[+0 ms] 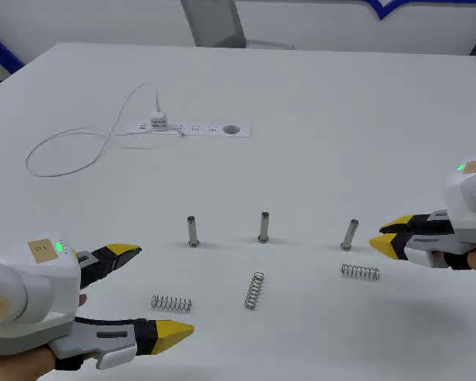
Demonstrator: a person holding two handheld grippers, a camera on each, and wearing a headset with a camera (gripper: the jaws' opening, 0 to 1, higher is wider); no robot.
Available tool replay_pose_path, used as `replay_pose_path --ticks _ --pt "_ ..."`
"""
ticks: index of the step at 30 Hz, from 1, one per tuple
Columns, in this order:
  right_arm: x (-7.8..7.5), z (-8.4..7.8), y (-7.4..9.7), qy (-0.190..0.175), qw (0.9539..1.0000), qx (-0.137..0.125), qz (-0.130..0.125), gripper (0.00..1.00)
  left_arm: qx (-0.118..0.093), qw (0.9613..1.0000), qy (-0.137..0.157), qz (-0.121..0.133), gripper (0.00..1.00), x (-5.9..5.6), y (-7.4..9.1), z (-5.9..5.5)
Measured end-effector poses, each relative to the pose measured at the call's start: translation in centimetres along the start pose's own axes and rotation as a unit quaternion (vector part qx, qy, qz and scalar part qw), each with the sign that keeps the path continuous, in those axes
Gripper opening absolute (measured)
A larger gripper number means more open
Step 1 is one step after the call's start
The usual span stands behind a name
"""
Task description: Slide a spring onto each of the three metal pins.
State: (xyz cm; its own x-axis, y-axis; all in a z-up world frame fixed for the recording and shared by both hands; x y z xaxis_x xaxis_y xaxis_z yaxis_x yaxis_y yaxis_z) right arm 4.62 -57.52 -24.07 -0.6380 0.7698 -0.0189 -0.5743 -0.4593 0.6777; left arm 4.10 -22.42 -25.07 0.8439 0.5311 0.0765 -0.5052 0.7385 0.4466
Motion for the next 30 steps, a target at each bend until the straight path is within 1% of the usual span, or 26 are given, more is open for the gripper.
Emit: replay_pose_path --ticks 2,3,4,7,10,16,18,19,20,22,25,27,30 --pt "0.1 -0.1 -0.2 0.013 0.9998 0.014 0.010 0.16 0.000 1.0000 0.001 0.001 0.82 0.0 0.0 0.0" --pt "0.2 -0.2 -0.4 0.016 0.9994 0.024 0.021 0.16 0.000 1.0000 0.000 0.002 0.82 0.1 0.1 0.0" --pt "0.3 -0.2 -0.6 0.019 0.9991 0.027 0.026 0.16 0.000 1.0000 0.001 0.002 0.82 0.1 0.1 0.0" --pt "0.5 -0.3 -1.1 0.041 0.9970 0.046 0.046 0.16 0.000 1.0000 0.000 0.003 0.82 0.1 0.2 0.0" --pt "0.9 -0.3 -1.7 0.059 0.9939 0.060 0.071 0.16 0.002 1.0000 0.001 0.004 0.82 0.1 0.2 -0.1" --pt "1.3 -0.3 -2.8 0.092 0.9875 0.083 0.098 0.16 0.004 1.0000 0.001 0.003 0.82 0.0 0.1 -0.1" --pt "1.3 -0.3 -3.3 0.108 0.9839 0.092 0.110 0.16 0.005 1.0000 0.001 0.003 0.82 0.0 0.0 -0.1" --pt "1.3 -0.3 -3.4 0.109 0.9833 0.095 0.111 0.16 0.005 1.0000 0.001 0.002 0.82 0.0 0.0 -0.1" --pt "1.3 -0.3 -3.7 0.116 0.9813 0.099 0.118 0.16 0.006 1.0000 0.001 0.003 0.82 0.0 0.0 -0.2" --pt "1.3 -0.3 -4.0 0.122 0.9798 0.104 0.119 0.16 0.006 1.0000 0.001 0.003 0.82 0.0 0.0 -0.2" --pt "1.2 -0.3 -4.5 0.135 0.9752 0.118 0.129 0.15 0.007 1.0000 0.002 0.004 0.81 0.0 0.0 -0.2" --pt "1.2 -0.4 -4.7 0.141 0.9734 0.124 0.131 0.15 0.008 1.0000 0.003 0.005 0.81 0.0 0.1 -0.3" --pt "1.2 -0.4 -5.1 0.149 0.9695 0.138 0.137 0.14 0.009 0.9999 0.004 0.005 0.81 0.1 0.1 -0.4"
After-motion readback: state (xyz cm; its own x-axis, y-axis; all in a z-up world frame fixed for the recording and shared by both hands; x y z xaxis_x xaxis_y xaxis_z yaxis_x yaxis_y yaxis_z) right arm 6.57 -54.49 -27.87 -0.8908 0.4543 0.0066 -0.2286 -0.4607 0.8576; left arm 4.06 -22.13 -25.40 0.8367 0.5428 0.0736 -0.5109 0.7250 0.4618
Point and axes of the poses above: the centre of the closed fingertips' face, and the gripper's own axes: y roughly backward along the fingers, x roughly to its left, z roughly out of its top, the point moved 7 cm from there along y, roughly backward along the fingers, and after that the axes turned 5 degrees about z, right-handed, at the moved point
